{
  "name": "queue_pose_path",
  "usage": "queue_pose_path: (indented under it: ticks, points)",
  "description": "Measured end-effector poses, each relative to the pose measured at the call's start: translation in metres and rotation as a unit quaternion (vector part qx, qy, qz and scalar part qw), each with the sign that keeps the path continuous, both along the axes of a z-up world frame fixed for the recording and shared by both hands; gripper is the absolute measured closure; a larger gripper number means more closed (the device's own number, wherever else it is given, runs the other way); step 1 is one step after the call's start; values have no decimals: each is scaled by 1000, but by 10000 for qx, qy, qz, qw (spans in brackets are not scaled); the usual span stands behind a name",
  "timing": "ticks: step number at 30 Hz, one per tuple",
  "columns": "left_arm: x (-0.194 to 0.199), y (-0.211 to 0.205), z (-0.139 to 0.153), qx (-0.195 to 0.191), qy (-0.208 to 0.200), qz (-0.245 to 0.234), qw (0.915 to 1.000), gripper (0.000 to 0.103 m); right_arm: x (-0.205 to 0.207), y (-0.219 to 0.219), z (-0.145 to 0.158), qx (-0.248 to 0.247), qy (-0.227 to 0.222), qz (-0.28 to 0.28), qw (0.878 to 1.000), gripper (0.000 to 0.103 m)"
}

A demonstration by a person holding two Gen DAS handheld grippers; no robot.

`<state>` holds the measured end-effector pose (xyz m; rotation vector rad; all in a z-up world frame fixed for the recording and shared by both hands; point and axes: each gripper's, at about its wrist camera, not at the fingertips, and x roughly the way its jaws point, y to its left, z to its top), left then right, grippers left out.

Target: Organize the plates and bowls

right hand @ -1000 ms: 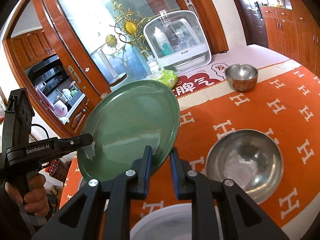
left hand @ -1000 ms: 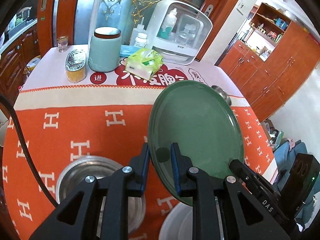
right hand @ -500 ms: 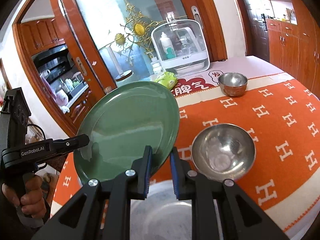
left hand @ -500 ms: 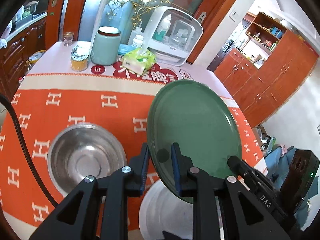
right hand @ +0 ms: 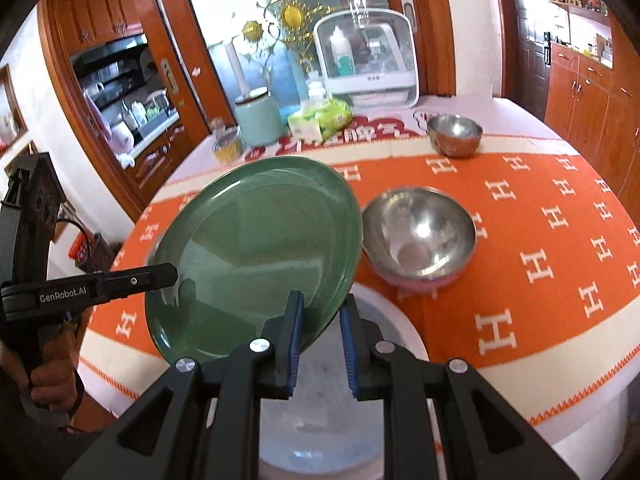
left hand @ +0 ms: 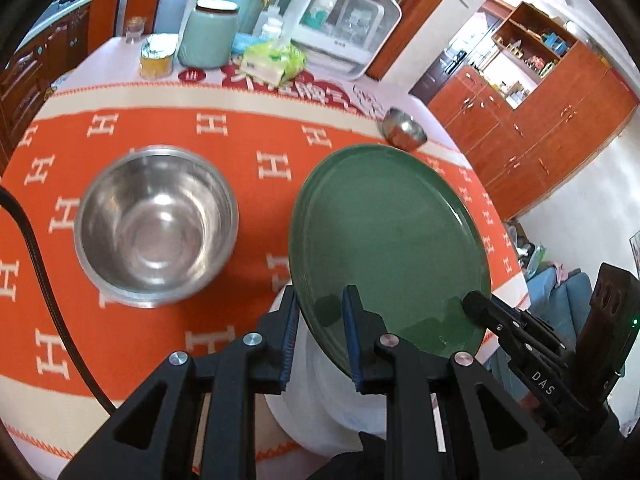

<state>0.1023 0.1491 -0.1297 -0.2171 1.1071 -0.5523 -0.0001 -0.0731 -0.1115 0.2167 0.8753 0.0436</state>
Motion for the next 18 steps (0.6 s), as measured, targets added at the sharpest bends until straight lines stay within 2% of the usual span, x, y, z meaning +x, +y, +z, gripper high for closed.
queue_pose_path:
  ticks: [10, 18]
  points:
    - [-18, -13, -33, 312, 440, -208, 9983, 84, -17, -9, -35, 101, 579, 36, 9983, 85]
    - [-28, -27, -58, 696, 852, -254, 9936, 84, -26, -15, -58, 85, 953, 6, 9954, 84]
